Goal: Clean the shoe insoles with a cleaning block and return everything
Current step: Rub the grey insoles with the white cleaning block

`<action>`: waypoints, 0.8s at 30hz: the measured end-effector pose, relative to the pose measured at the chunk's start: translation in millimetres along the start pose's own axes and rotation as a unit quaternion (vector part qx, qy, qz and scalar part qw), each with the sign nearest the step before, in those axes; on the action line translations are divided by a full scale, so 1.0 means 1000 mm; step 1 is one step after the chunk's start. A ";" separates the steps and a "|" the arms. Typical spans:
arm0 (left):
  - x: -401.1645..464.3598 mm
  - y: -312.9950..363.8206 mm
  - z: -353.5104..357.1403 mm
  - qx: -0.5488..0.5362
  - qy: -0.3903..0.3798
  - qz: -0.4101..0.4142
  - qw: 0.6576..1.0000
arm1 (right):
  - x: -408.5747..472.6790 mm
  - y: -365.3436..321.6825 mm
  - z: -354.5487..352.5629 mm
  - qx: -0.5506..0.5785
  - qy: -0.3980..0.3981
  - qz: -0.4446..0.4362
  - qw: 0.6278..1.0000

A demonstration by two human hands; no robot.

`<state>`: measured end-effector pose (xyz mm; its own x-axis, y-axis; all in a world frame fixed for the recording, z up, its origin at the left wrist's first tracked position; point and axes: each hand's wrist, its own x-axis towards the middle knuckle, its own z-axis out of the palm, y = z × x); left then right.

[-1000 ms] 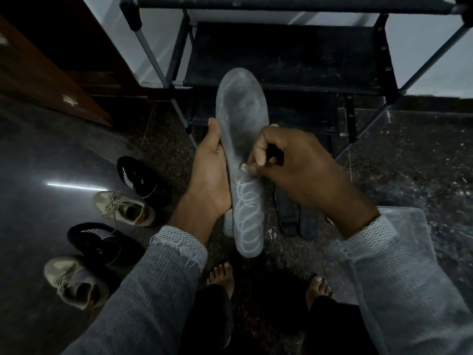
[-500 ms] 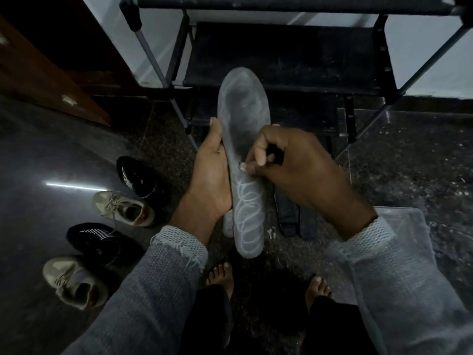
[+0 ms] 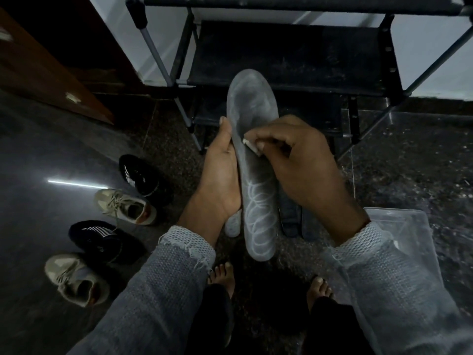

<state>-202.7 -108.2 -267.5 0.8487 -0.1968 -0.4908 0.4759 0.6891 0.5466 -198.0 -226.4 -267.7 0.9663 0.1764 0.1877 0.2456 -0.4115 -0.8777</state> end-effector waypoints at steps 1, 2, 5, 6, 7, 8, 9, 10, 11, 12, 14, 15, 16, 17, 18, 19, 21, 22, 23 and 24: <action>0.000 0.000 0.000 -0.004 0.001 0.003 1.000 | -0.001 0.001 0.000 -0.038 -0.005 -0.017 0.999; 0.000 0.001 -0.001 -0.006 0.001 0.005 1.000 | -0.001 0.001 0.000 -0.074 -0.008 -0.031 0.997; 0.000 0.002 -0.004 -0.012 -0.013 -0.001 1.000 | -0.003 -0.001 0.003 -0.180 0.014 -0.068 0.981; 0.000 0.002 -0.004 -0.014 -0.017 -0.004 1.000 | -0.004 -0.001 0.003 -0.201 0.020 -0.078 0.976; 0.000 0.003 -0.005 -0.015 -0.022 -0.006 1.000 | -0.004 -0.002 0.004 -0.211 0.020 -0.082 0.974; 0.000 0.003 -0.005 -0.017 -0.024 -0.007 1.000 | -0.004 -0.002 0.004 -0.207 0.011 -0.078 0.975; 0.001 0.003 -0.005 -0.017 -0.024 -0.007 1.000 | -0.004 -0.002 0.003 -0.189 -0.003 -0.065 0.980; 0.001 0.002 -0.006 -0.016 -0.021 -0.006 1.000 | -0.003 -0.002 0.002 -0.165 -0.018 -0.050 0.985; 0.002 0.002 -0.007 -0.013 -0.019 -0.005 1.000 | -0.002 -0.002 0.000 -0.147 -0.028 -0.038 0.988; 0.003 0.001 -0.008 -0.009 -0.019 -0.005 1.000 | -0.001 -0.002 -0.001 -0.142 -0.032 -0.030 0.989; 0.003 0.001 -0.009 -0.010 -0.020 -0.009 1.000 | 0.000 -0.003 -0.002 -0.142 -0.027 -0.024 0.989; 0.003 0.001 -0.009 -0.010 -0.021 -0.009 1.000 | 0.000 -0.004 -0.003 -0.130 -0.020 -0.020 0.991; 0.003 0.001 -0.009 -0.010 -0.023 -0.009 1.000 | 0.000 -0.005 -0.004 -0.105 -0.012 -0.010 0.994; 0.002 0.002 -0.008 -0.009 -0.027 -0.008 1.000 | 0.000 -0.007 -0.006 -0.069 -0.006 0.005 0.998; 0.002 0.002 -0.008 -0.010 -0.030 -0.008 0.999 | 0.001 -0.007 -0.007 -0.030 -0.004 0.020 0.999; 0.002 0.002 -0.007 -0.011 -0.032 -0.007 0.999 | 0.001 -0.008 -0.008 0.004 -0.005 0.033 0.999; 0.002 0.001 -0.006 -0.012 -0.027 -0.007 1.000 | 0.001 -0.008 -0.007 0.030 -0.016 0.041 0.999; 0.003 0.000 -0.006 -0.009 -0.023 -0.007 1.000 | 0.000 -0.009 -0.005 0.019 -0.020 0.036 0.999; 0.003 0.000 -0.006 -0.005 -0.019 -0.006 1.000 | 0.000 -0.009 -0.002 -0.002 -0.022 0.024 0.999; 0.004 0.000 -0.007 0.000 -0.014 -0.005 1.000 | -0.001 -0.010 0.001 -0.023 -0.024 0.011 0.999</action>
<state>-201.2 -103.9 -274.2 0.8504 -0.2227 -0.4767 0.4836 0.6877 0.5415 -201.5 -221.9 -259.6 0.9668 0.2091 0.1471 0.2296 -0.4564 -0.8596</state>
